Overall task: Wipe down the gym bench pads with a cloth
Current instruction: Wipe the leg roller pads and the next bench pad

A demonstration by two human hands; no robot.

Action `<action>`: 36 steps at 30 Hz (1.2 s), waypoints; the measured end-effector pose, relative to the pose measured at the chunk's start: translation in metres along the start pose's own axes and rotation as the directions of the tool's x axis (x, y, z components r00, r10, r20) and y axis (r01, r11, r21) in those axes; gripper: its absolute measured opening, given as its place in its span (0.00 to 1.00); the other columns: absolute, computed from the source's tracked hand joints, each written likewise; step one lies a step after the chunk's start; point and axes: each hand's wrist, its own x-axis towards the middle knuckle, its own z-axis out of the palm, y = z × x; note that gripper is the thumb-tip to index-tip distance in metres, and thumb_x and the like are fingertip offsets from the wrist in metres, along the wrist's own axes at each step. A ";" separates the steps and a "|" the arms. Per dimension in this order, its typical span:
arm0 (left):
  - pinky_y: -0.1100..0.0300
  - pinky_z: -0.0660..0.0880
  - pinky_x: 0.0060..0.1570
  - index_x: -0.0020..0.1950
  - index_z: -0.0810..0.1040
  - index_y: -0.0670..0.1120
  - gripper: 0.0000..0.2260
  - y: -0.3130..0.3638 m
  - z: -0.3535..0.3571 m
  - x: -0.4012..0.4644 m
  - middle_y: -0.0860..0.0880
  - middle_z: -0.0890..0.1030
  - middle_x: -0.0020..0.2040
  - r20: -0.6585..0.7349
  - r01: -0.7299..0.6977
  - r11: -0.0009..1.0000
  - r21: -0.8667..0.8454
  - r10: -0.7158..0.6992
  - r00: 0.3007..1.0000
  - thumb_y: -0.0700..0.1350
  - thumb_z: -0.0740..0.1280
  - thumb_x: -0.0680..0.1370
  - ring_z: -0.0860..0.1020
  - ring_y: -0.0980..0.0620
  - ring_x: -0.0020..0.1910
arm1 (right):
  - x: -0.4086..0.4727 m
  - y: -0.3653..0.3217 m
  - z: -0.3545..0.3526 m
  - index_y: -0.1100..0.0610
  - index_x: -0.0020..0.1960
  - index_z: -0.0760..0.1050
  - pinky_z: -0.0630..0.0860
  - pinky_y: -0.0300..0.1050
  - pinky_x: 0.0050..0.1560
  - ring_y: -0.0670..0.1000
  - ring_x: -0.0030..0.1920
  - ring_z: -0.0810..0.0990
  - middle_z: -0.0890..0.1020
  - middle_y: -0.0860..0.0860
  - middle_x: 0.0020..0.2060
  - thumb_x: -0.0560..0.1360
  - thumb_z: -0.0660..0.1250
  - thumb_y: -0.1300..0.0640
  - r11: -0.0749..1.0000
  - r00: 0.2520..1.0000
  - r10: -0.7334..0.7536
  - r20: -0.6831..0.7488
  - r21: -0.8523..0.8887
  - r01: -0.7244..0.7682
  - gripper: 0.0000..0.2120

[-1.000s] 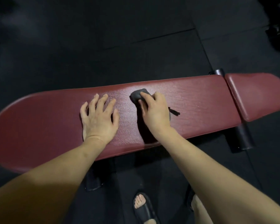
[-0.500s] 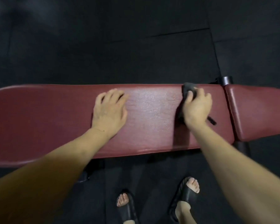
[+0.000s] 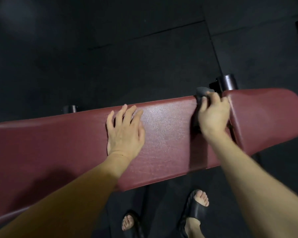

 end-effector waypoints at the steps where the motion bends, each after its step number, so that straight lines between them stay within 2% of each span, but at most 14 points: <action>1: 0.40 0.55 0.77 0.74 0.73 0.51 0.23 0.000 0.000 0.000 0.52 0.73 0.73 0.004 0.003 1.000 -0.003 -0.003 1.000 0.51 0.51 0.82 0.63 0.48 0.78 | -0.014 -0.024 0.006 0.58 0.59 0.82 0.72 0.56 0.50 0.67 0.49 0.77 0.78 0.65 0.48 0.80 0.64 0.53 1.000 1.000 -0.007 -0.007 0.015 0.007 0.14; 4: 0.41 0.55 0.77 0.73 0.74 0.51 0.22 0.001 0.000 0.001 0.51 0.73 0.74 0.006 0.004 1.000 0.004 -0.004 1.000 0.51 0.52 0.82 0.63 0.47 0.78 | -0.068 -0.098 0.020 0.57 0.58 0.82 0.71 0.54 0.40 0.62 0.43 0.75 0.75 0.60 0.43 0.81 0.63 0.53 0.945 0.943 -0.318 0.102 0.111 0.307 0.13; 7: 0.41 0.53 0.77 0.74 0.73 0.51 0.23 0.001 -0.001 0.002 0.51 0.73 0.74 0.029 0.009 1.000 0.024 -0.009 1.000 0.51 0.52 0.82 0.62 0.47 0.78 | -0.050 -0.082 0.016 0.55 0.60 0.81 0.73 0.53 0.37 0.61 0.43 0.74 0.73 0.59 0.43 0.81 0.63 0.51 0.853 0.837 -0.520 0.170 0.155 0.498 0.13; 9: 0.41 0.53 0.77 0.75 0.73 0.51 0.22 0.002 -0.001 0.002 0.50 0.72 0.74 0.030 0.008 0.999 0.034 -0.009 0.999 0.52 0.52 0.82 0.62 0.47 0.78 | -0.013 -0.032 0.007 0.52 0.62 0.81 0.76 0.56 0.42 0.63 0.45 0.74 0.73 0.59 0.44 0.81 0.62 0.50 0.881 0.863 -0.473 0.179 0.068 0.468 0.14; 12: 0.41 0.53 0.78 0.75 0.72 0.50 0.23 0.002 0.000 0.002 0.50 0.72 0.75 0.037 0.004 0.999 0.052 -0.006 0.999 0.53 0.53 0.82 0.62 0.47 0.79 | 0.031 0.028 -0.006 0.52 0.63 0.80 0.77 0.59 0.50 0.65 0.51 0.75 0.75 0.61 0.50 0.82 0.61 0.49 0.980 0.979 -0.196 0.064 -0.016 0.197 0.15; 14: 0.41 0.53 0.78 0.75 0.72 0.50 0.23 0.002 0.001 0.002 0.50 0.71 0.76 0.043 0.001 0.998 0.064 -0.004 0.999 0.53 0.53 0.82 0.62 0.46 0.79 | 0.035 0.024 -0.002 0.55 0.62 0.81 0.76 0.58 0.53 0.66 0.53 0.76 0.76 0.63 0.50 0.83 0.63 0.51 0.999 1.000 0.016 -0.012 -0.029 -0.017 0.14; 16: 0.41 0.53 0.78 0.75 0.72 0.50 0.23 0.003 0.001 0.002 0.49 0.71 0.75 0.038 0.003 0.998 0.062 -0.005 0.999 0.53 0.54 0.82 0.62 0.46 0.79 | 0.010 -0.009 0.005 0.56 0.61 0.82 0.73 0.55 0.51 0.66 0.50 0.76 0.77 0.64 0.48 0.81 0.65 0.52 0.996 0.994 0.091 -0.055 -0.010 -0.092 0.13; 19: 0.41 0.53 0.78 0.75 0.73 0.50 0.23 0.005 0.001 0.002 0.49 0.72 0.75 0.025 0.002 0.998 0.056 -0.003 1.000 0.53 0.55 0.82 0.62 0.46 0.78 | -0.062 -0.069 0.009 0.54 0.62 0.81 0.73 0.52 0.41 0.61 0.43 0.75 0.75 0.59 0.44 0.81 0.64 0.51 0.980 0.982 -0.176 0.071 0.103 0.169 0.13; 23: 0.40 0.53 0.77 0.74 0.73 0.49 0.23 0.005 0.000 0.002 0.48 0.73 0.75 0.009 0.003 0.998 0.064 -0.003 1.000 0.53 0.54 0.82 0.63 0.45 0.78 | -0.045 -0.041 0.000 0.54 0.63 0.81 0.73 0.51 0.34 0.61 0.42 0.75 0.74 0.58 0.43 0.80 0.65 0.52 0.846 0.829 -0.533 0.171 0.116 0.520 0.14; 25: 0.40 0.53 0.78 0.74 0.73 0.49 0.23 0.005 0.001 0.002 0.48 0.73 0.75 0.005 0.001 0.997 0.071 -0.001 1.000 0.54 0.54 0.82 0.62 0.45 0.78 | -0.003 0.005 -0.004 0.53 0.63 0.80 0.76 0.54 0.39 0.64 0.46 0.76 0.76 0.60 0.46 0.80 0.64 0.51 0.897 0.886 -0.439 0.148 0.009 0.442 0.15; 27: 0.41 0.53 0.78 0.74 0.73 0.49 0.23 0.005 0.002 0.002 0.48 0.72 0.75 0.004 -0.001 0.997 0.076 0.001 1.000 0.54 0.54 0.82 0.62 0.45 0.78 | 0.029 0.051 -0.011 0.55 0.63 0.80 0.76 0.58 0.47 0.67 0.52 0.75 0.76 0.63 0.51 0.81 0.62 0.50 0.979 0.979 -0.196 0.055 -0.038 0.198 0.16; 30: 0.41 0.52 0.78 0.74 0.73 0.48 0.23 0.005 0.002 0.002 0.48 0.72 0.74 -0.001 0.001 0.997 0.078 -0.001 1.000 0.54 0.54 0.82 0.62 0.45 0.78 | 0.029 0.058 -0.012 0.57 0.62 0.80 0.73 0.57 0.53 0.67 0.54 0.75 0.76 0.64 0.51 0.82 0.62 0.51 0.995 0.997 0.076 -0.031 -0.055 -0.078 0.15; 33: 0.41 0.53 0.78 0.74 0.73 0.49 0.23 0.006 0.002 0.002 0.48 0.72 0.74 -0.005 0.007 0.996 0.088 -0.006 1.000 0.54 0.54 0.82 0.62 0.45 0.78 | -0.026 0.004 -0.004 0.55 0.61 0.82 0.74 0.54 0.47 0.63 0.46 0.76 0.77 0.61 0.48 0.81 0.63 0.51 1.000 1.000 -0.014 -0.013 0.007 0.014 0.14; 36: 0.41 0.53 0.78 0.74 0.73 0.49 0.23 0.007 0.001 0.001 0.48 0.72 0.74 -0.013 0.008 0.996 0.085 -0.007 1.000 0.54 0.54 0.82 0.62 0.45 0.78 | -0.101 -0.059 -0.005 0.54 0.63 0.80 0.74 0.51 0.38 0.59 0.40 0.74 0.75 0.57 0.44 0.81 0.62 0.49 0.953 0.944 -0.287 0.160 0.144 0.265 0.15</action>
